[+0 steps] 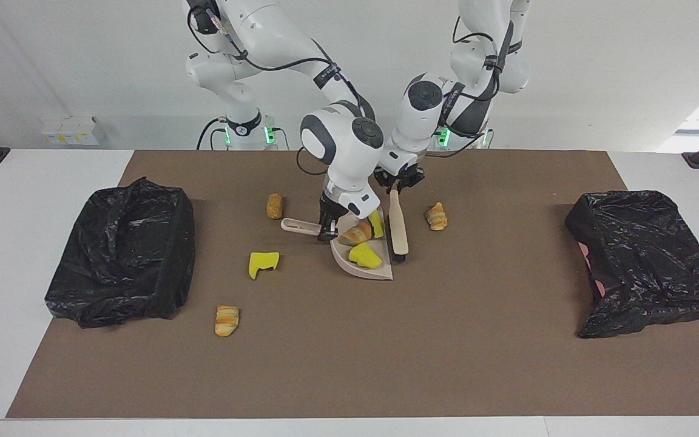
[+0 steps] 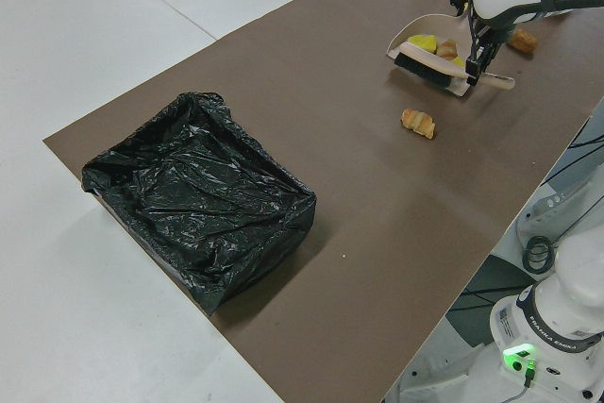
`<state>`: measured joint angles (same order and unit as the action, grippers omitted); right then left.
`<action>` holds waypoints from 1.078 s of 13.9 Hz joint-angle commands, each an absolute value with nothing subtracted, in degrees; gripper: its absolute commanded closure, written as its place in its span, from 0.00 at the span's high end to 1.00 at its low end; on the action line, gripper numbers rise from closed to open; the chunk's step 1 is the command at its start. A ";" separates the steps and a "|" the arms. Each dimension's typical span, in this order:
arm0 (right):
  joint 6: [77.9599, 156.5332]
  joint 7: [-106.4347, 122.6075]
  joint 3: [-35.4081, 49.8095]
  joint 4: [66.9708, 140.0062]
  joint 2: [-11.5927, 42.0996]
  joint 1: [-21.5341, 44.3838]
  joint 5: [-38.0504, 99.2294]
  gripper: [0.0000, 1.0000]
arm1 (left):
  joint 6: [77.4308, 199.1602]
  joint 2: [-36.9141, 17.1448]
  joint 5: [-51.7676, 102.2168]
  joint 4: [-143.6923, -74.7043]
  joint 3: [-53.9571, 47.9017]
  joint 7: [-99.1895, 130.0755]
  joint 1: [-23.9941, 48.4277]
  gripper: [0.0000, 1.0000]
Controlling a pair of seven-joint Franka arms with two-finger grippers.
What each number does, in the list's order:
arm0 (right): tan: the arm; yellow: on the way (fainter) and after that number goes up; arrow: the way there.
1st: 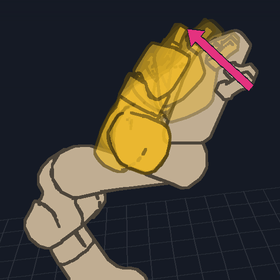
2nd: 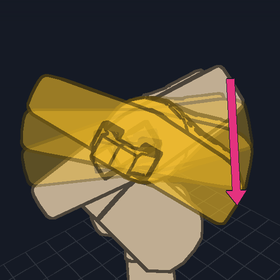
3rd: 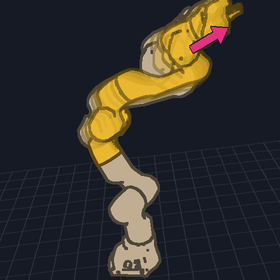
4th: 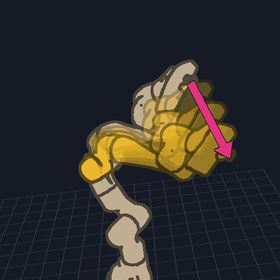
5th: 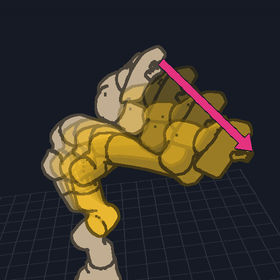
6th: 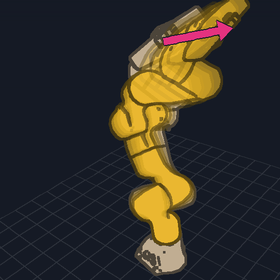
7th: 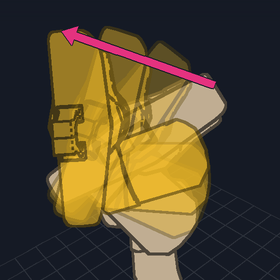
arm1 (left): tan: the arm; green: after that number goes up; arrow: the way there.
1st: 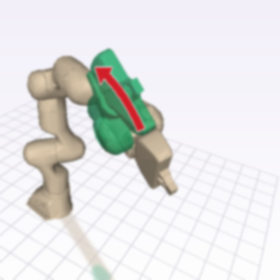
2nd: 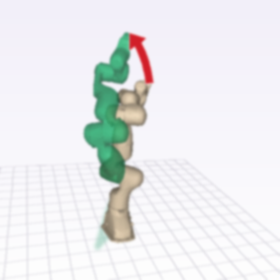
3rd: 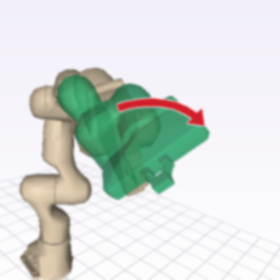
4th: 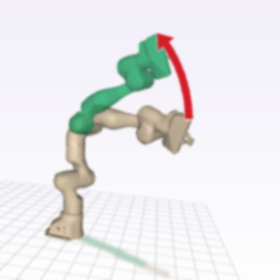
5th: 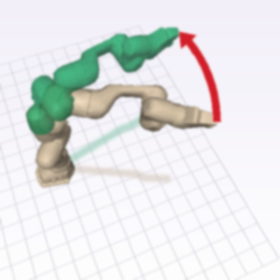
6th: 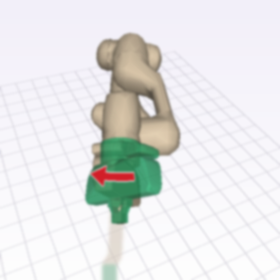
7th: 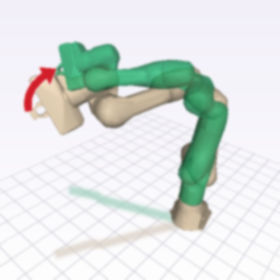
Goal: Sweep and dump trash in bin
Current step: 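Brush the remaining scraps into the dustpan held by the right gripper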
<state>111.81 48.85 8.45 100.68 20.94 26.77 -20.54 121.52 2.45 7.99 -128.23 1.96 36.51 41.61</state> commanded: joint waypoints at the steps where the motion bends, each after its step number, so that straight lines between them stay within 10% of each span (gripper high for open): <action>1: 113.38 50.36 8.70 102.48 20.04 26.37 -19.16 0.00 | 113.32 5.53 4.41 -127.79 2.55 42.69 40.35 0.00; 15: 113.12 50.19 8.70 102.13 20.04 26.37 -19.07 0.00 | 112.66 13.37 -0.35 -139.74 1.76 58.01 40.87 0.00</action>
